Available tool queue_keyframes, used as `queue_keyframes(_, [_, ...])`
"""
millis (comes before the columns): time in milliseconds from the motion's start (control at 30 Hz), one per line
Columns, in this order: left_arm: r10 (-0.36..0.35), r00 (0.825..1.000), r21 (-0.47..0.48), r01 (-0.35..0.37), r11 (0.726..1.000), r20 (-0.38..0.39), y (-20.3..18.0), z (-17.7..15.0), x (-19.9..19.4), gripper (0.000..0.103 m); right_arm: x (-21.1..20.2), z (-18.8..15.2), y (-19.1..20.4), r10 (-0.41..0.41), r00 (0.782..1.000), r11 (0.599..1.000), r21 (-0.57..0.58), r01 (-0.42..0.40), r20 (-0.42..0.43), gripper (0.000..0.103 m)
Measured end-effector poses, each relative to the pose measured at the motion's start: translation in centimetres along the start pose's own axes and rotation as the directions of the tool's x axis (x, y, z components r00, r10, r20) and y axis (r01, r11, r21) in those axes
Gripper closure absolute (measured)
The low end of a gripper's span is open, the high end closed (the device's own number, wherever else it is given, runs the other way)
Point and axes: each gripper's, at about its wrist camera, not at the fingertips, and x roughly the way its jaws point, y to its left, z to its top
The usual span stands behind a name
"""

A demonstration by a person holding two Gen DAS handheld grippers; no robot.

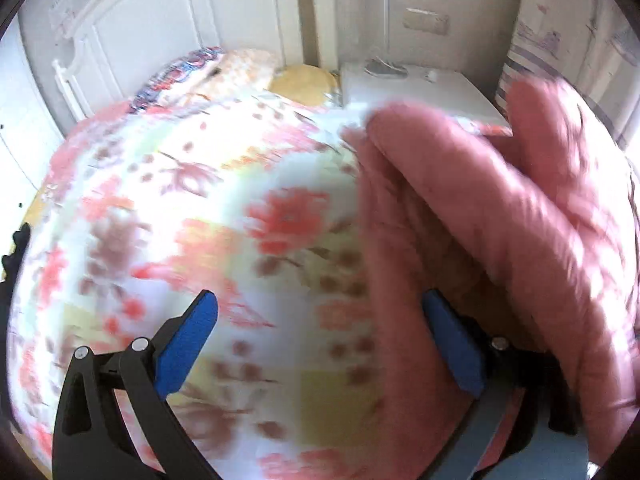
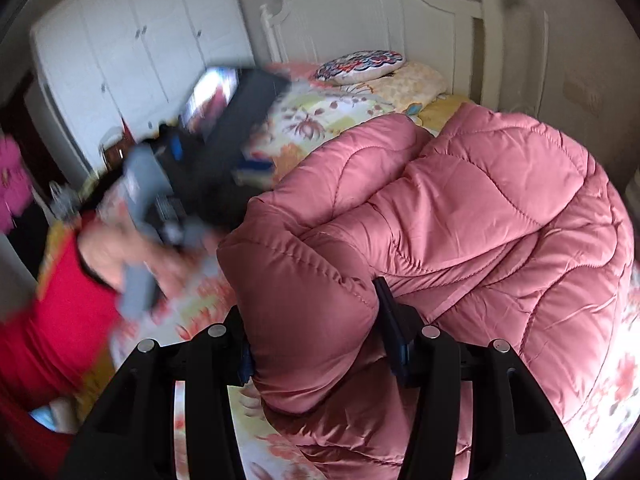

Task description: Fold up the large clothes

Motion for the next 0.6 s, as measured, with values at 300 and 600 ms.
queue_keyframes(300, [-0.003,0.99,0.189,-0.024,0.982,0.142,-3.9,8.3,-7.6,0.003,3.4,-1.2,4.8,-0.177,0.983,0.964,-0.211,0.163,-0.046,0.051])
queue_keyframes(600, [0.125,0.972,0.543,-0.214,0.812,0.197,-16.7,7.6,-3.9,0.003,4.7,-1.5,6.3,-0.289,0.956,0.899,-0.356,0.256,-0.044,0.048])
